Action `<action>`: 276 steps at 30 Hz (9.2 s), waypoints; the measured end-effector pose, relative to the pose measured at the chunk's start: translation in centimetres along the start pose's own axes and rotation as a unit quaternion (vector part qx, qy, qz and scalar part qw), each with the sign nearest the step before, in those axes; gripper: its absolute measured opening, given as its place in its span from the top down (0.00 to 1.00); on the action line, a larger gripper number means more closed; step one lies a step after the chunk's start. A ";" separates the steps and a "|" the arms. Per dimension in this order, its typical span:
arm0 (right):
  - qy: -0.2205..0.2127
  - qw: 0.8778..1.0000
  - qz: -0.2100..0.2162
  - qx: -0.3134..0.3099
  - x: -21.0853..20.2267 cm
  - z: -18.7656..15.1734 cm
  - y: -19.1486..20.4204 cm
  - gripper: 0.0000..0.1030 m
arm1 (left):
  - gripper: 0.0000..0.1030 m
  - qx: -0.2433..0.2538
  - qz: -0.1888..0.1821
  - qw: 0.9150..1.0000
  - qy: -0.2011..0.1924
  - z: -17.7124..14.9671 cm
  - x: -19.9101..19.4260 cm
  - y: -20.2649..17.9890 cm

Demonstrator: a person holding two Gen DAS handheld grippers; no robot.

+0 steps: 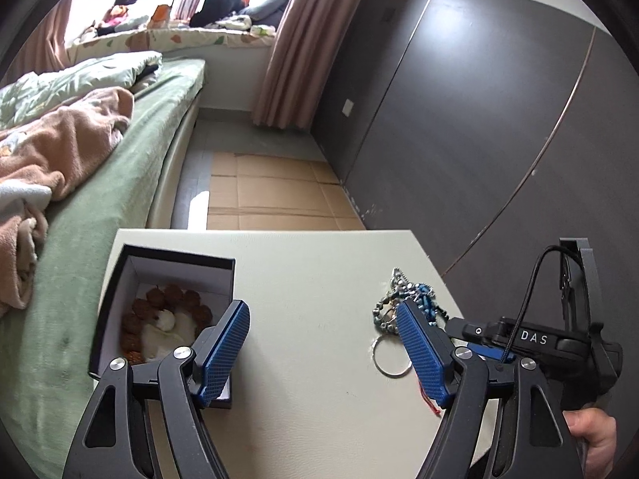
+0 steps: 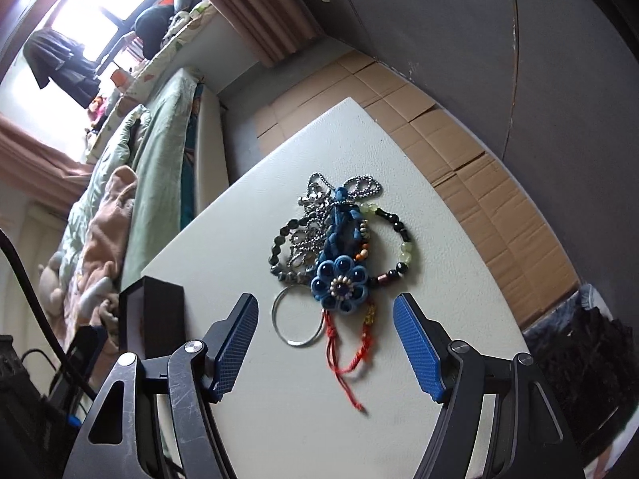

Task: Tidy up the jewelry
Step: 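Move the right gripper to the blue flower ornament and close on it, then lift the blue flower ornament with the right gripper while the left gripper grasps the red string bracelet, then carry the red bracelet into the box with the left gripper while the right holds the ornament, then lower the blue flower ornament into the black box and open the right gripper, then move both open grippers back over the remaining jewelry pile, then close the left gripper on the rim of the silver hoop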

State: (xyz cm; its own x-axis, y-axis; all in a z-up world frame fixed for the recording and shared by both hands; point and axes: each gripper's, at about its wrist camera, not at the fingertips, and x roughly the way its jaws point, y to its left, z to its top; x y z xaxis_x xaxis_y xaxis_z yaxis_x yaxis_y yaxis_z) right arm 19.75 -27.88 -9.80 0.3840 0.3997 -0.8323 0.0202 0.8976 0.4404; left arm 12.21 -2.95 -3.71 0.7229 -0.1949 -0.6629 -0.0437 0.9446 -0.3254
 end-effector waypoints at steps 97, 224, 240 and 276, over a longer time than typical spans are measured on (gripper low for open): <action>-0.070 0.989 0.124 0.045 -7.0 1.0 -2.4 0.69 | 0.94 0.082 -0.064 0.994 0.040 -1.9 3.7 -7.7; -0.022 0.998 0.020 0.062 -5.7 1.1 -5.3 0.36 | 0.43 0.079 -0.001 0.993 0.089 -3.8 8.6 -8.6; -0.013 0.996 0.031 0.088 -5.5 1.2 -6.6 0.36 | 0.71 0.092 0.091 0.986 0.102 -5.8 12.5 -10.8; -0.012 0.998 -0.052 0.020 -0.3 1.8 -2.7 0.55 | 0.98 -0.007 0.000 0.999 0.051 -0.2 3.4 -1.9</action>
State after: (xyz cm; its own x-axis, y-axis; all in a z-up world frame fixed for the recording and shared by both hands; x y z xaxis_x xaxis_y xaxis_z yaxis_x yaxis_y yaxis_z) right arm 21.23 -30.77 -10.13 0.4000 0.2995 -0.8662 0.0973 0.9259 0.3651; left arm 14.63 -5.47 -5.51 0.6486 -0.2216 -0.7281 -0.0531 0.9411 -0.3338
